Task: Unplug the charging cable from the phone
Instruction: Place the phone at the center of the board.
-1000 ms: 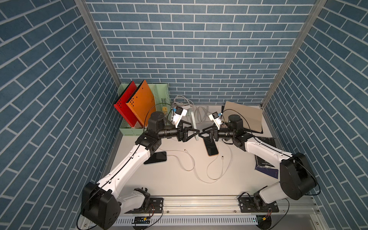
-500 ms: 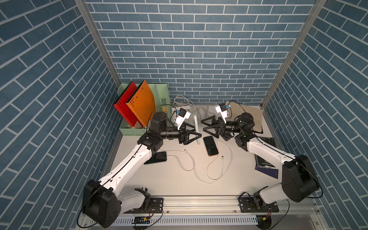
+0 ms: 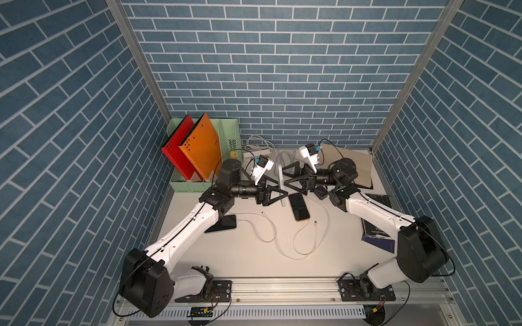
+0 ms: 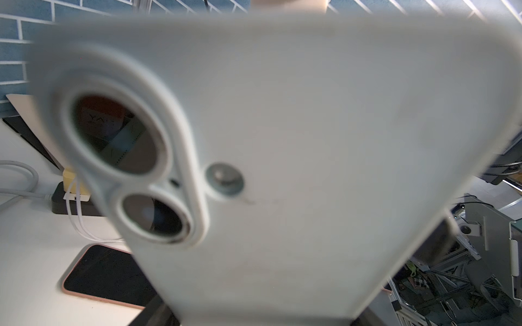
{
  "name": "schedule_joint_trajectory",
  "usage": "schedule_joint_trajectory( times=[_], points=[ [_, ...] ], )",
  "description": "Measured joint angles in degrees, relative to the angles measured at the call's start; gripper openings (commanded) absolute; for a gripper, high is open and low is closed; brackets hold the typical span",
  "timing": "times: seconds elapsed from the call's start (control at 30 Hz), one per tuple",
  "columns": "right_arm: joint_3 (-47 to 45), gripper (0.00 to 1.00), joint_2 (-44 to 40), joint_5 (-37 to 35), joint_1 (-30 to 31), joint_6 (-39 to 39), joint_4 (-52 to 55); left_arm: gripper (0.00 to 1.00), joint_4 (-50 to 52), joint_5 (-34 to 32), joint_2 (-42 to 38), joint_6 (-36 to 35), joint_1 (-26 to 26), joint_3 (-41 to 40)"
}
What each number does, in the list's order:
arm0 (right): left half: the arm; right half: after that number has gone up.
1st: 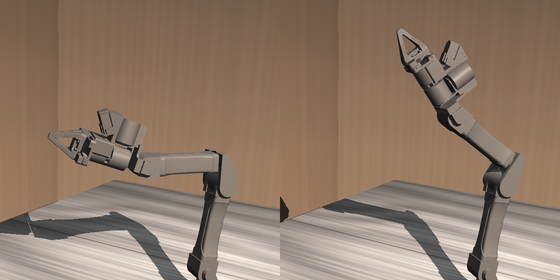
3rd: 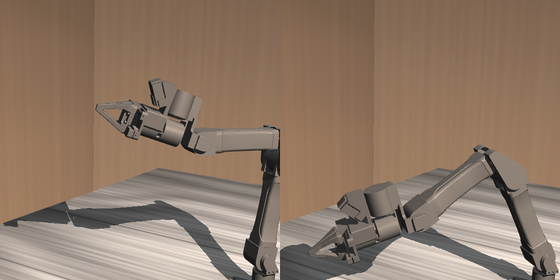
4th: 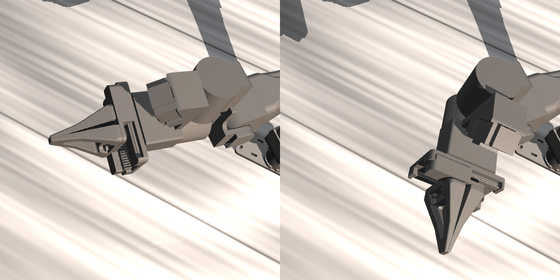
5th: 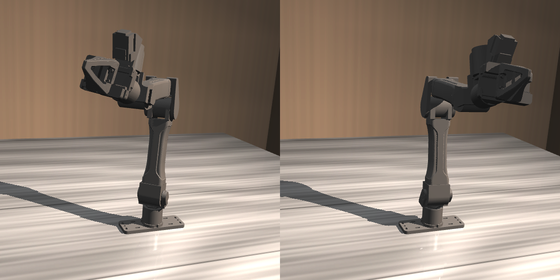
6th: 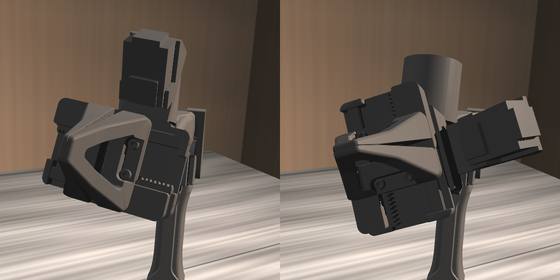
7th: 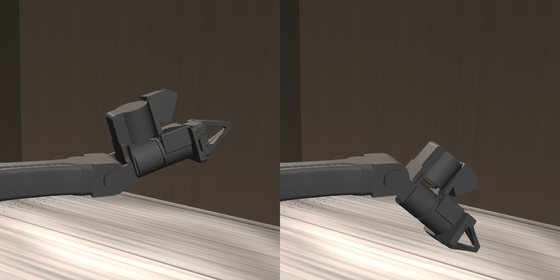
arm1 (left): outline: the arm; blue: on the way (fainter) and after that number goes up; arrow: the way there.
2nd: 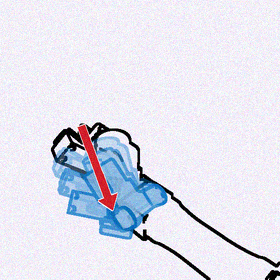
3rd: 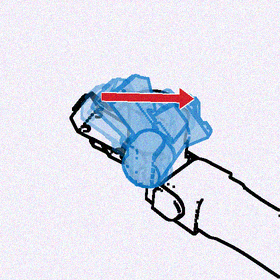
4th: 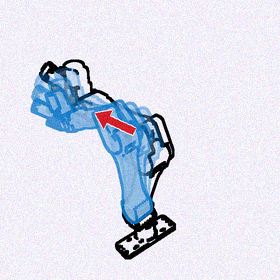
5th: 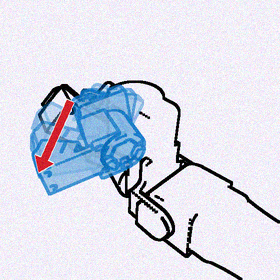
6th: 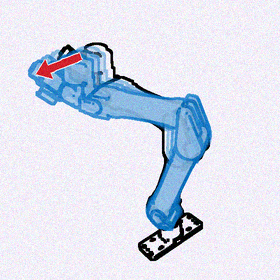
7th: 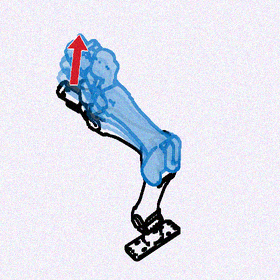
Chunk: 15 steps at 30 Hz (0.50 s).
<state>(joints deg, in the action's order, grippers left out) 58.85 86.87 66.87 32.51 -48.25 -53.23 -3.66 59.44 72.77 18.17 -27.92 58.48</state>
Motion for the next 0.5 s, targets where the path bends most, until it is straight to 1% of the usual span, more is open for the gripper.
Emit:
schedule_joint_trajectory(
  times=[0.27,0.33,0.4,0.5],
  points=[
    [0.5,0.99,1.5,0.0,0.6,0.0,0.1,0.00,0.0,0.0,0.2,-0.1,-0.5,0.5],
    [0.5,0.98,1.5,0.0,0.6,0.0,0.0,0.00,0.0,0.0,0.2,-0.2,-0.5,0.5],
    [0.5,0.92,1.5,0.0,0.6,0.0,0.0,0.01,0.0,0.0,0.2,-0.3,-0.5,0.5],
    [0.5,0.74,1.5,0.0,0.6,-0.3,-0.4,0.05,0.2,-0.5,0.2,-0.8,-0.5,0.5]
  ],
)
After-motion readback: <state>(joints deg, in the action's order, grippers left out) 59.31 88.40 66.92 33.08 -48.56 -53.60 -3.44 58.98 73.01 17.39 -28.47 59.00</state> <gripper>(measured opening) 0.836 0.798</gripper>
